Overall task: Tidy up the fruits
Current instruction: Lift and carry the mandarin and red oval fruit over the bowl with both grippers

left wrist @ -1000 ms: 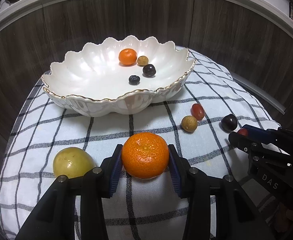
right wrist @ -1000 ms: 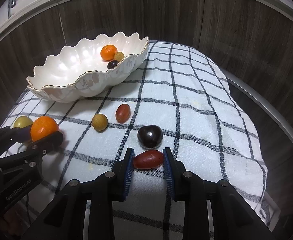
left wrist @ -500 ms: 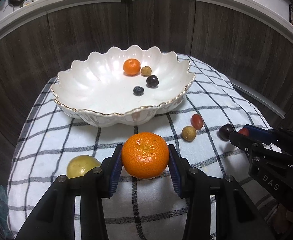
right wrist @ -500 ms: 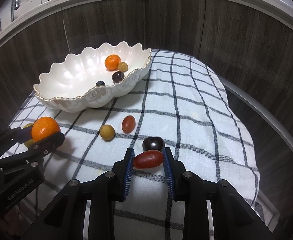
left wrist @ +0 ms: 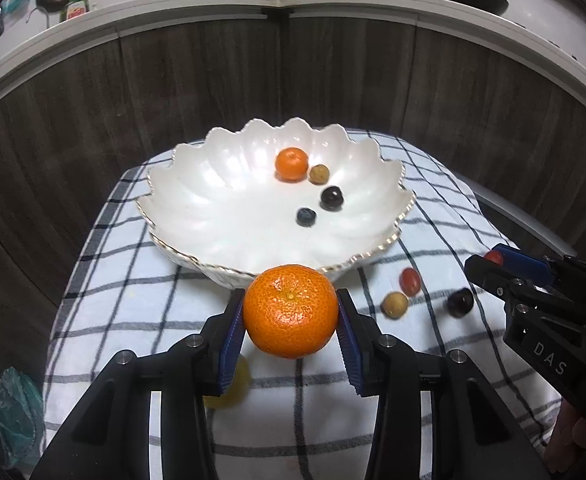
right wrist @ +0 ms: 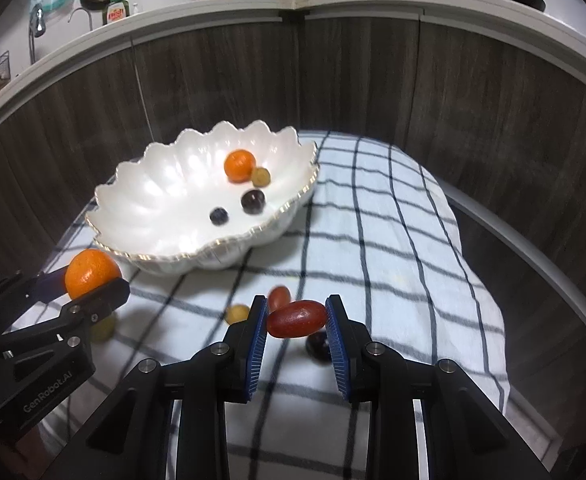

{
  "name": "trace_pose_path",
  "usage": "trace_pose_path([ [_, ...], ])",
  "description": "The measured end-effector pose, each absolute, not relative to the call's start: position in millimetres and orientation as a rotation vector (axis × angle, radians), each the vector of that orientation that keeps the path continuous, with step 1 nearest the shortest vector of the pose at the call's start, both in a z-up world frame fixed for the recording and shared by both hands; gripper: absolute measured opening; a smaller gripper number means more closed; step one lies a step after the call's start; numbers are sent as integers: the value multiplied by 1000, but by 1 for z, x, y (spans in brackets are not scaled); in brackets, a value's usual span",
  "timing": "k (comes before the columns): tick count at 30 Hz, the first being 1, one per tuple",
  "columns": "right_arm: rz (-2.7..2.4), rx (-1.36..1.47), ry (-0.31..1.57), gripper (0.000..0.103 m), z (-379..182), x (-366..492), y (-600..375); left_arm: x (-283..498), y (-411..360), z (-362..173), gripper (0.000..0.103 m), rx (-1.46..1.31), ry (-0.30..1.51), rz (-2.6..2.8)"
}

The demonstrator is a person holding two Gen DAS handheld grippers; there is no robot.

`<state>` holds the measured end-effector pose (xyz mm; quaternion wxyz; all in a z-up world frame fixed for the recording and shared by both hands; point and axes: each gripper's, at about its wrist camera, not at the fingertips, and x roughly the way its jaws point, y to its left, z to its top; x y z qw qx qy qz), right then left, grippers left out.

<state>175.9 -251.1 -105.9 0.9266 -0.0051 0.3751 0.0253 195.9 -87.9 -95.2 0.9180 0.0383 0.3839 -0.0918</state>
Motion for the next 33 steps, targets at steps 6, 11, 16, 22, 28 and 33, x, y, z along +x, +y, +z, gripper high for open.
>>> trace_pose_path([
  [6,70,-18,747,31,-91,187,-242,205,-76,-83,43,62,770,-176],
  [11,79,-27,727,31,-81,196,-233,216,-66,-73,43,57,752,-156],
  [16,89,-38,707,31,-69,207,-222,227,-56,-65,43,43,742,-152],
  [22,98,-43,694,31,-60,220,-210,240,-44,-62,43,30,742,-146],
  [28,106,-49,697,31,-57,232,-198,253,-35,-63,43,30,748,-142],
  [33,111,-43,711,31,-61,242,-189,264,-28,-66,43,26,755,-136],
])
